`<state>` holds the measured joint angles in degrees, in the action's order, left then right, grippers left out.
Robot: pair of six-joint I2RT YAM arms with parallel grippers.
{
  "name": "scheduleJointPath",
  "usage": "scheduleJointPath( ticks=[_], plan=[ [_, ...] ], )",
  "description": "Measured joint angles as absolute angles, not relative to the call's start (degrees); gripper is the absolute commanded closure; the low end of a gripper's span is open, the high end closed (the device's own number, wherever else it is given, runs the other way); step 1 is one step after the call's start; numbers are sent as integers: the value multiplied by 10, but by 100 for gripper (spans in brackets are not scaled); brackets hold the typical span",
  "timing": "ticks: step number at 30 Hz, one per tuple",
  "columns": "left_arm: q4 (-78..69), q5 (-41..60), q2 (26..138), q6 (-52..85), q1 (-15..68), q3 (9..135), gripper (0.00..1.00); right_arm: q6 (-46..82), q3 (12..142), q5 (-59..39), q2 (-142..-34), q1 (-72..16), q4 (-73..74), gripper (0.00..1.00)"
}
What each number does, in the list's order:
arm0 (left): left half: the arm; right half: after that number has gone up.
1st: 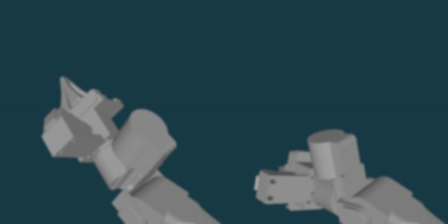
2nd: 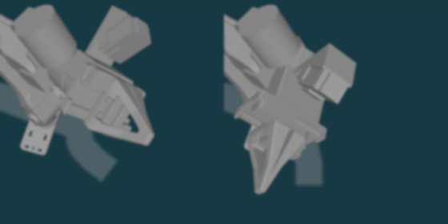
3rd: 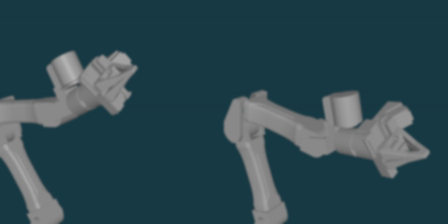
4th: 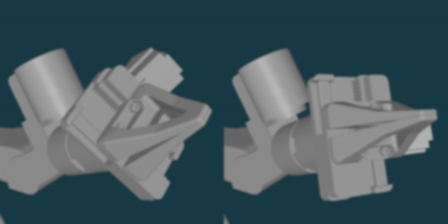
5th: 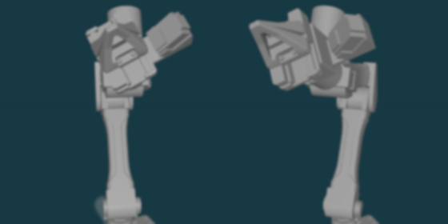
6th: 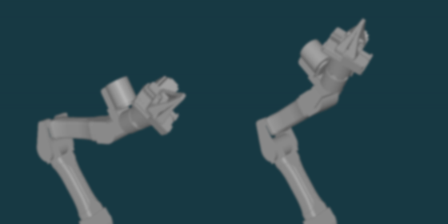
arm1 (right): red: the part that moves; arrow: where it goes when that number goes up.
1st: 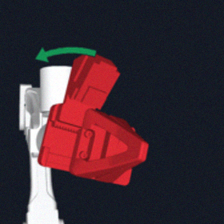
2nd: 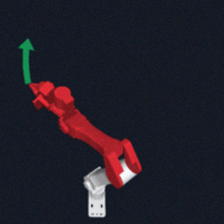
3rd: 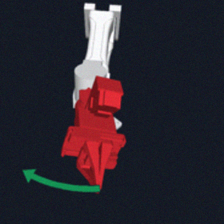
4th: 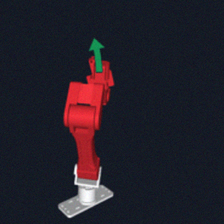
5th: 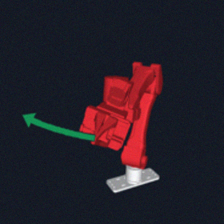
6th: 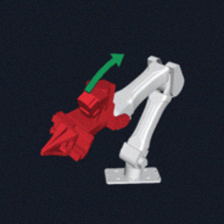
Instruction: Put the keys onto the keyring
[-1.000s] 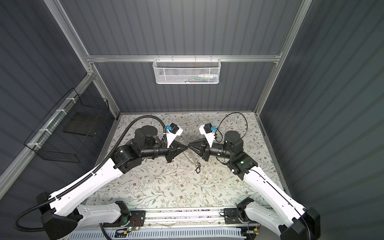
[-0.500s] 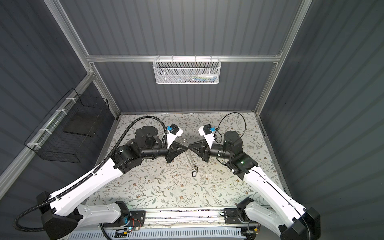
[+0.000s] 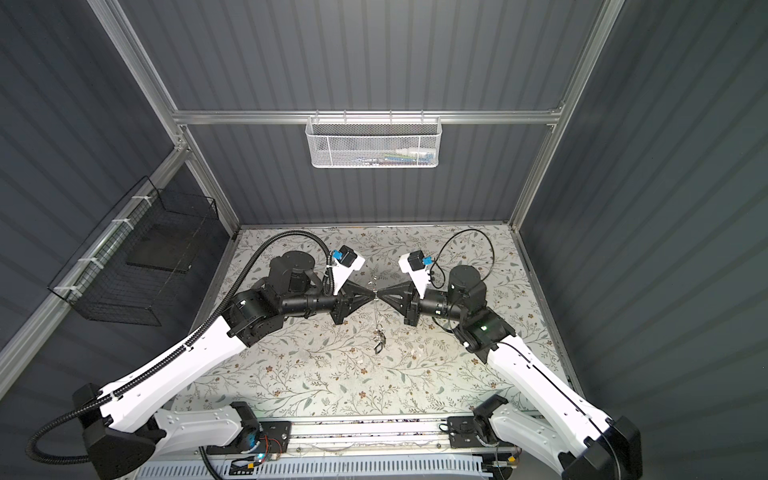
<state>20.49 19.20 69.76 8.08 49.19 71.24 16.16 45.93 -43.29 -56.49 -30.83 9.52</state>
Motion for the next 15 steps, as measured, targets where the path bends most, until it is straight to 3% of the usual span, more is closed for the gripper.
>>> scheduleJointPath(
  ticks=[7,15],
  plan=[
    [135,198,679,107,492,661,82,196,444,-433,-565,-309,121,98],
    [106,198,673,122,492,651,91,208,444,-432,-564,-308,134,98]
  ],
)
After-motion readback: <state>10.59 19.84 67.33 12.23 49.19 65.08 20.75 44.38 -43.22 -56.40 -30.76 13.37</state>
